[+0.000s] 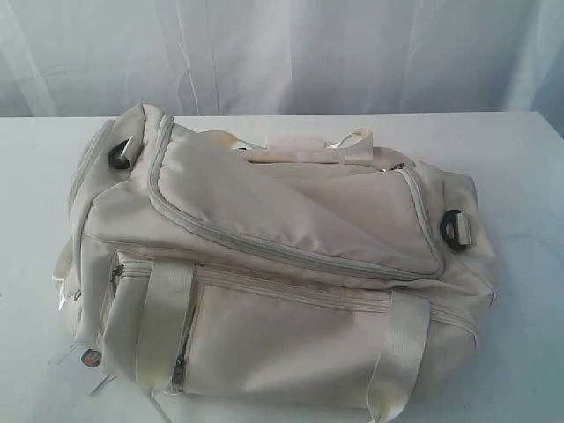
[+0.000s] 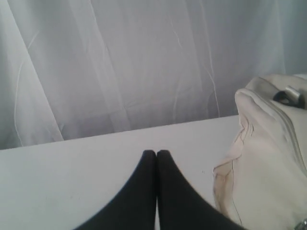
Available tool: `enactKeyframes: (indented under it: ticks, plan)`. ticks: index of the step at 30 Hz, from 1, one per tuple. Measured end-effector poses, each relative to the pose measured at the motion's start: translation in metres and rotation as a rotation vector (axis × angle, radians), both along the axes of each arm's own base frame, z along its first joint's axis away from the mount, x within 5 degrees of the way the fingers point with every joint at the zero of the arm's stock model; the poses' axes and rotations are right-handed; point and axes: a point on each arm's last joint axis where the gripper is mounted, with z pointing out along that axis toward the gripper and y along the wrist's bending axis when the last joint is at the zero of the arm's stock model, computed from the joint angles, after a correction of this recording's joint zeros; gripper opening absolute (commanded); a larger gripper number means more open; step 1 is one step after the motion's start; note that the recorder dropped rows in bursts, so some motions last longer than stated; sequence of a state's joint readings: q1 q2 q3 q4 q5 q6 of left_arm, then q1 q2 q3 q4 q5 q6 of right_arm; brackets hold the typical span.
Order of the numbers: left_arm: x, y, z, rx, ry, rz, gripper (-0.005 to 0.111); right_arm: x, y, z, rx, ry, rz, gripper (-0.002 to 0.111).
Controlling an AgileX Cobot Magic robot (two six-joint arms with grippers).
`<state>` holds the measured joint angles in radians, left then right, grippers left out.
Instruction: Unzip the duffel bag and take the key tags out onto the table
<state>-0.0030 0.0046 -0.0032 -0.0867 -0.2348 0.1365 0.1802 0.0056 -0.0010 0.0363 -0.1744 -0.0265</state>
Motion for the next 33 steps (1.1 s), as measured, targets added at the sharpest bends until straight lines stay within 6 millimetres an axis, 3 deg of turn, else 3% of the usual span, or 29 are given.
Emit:
enactKeyframes:
  ticks: [15,20,27,30,33]
  plan:
    - [-0.005,0.003,0.023,-0.267,-0.24,-0.024,0.0,-0.007,-0.002,0.019,0.045,-0.223,-0.007,0.0]
    - [-0.011,0.003,0.047,-0.321,-0.287,-0.049,0.0,-0.01,-0.003,0.023,0.057,-0.276,-0.008,0.0]
    - [-0.025,0.002,0.086,-0.097,-0.391,-0.002,0.0,-0.03,-0.007,0.048,0.173,-0.619,0.014,0.0]
    - [-0.031,0.002,0.101,-0.034,-0.438,0.017,0.0,-0.029,-0.007,0.046,0.214,-0.59,0.038,0.0]
    - [-0.037,0.003,0.115,-0.017,-0.479,0.023,0.0,-0.018,-0.006,0.037,0.244,-0.419,0.049,0.0]
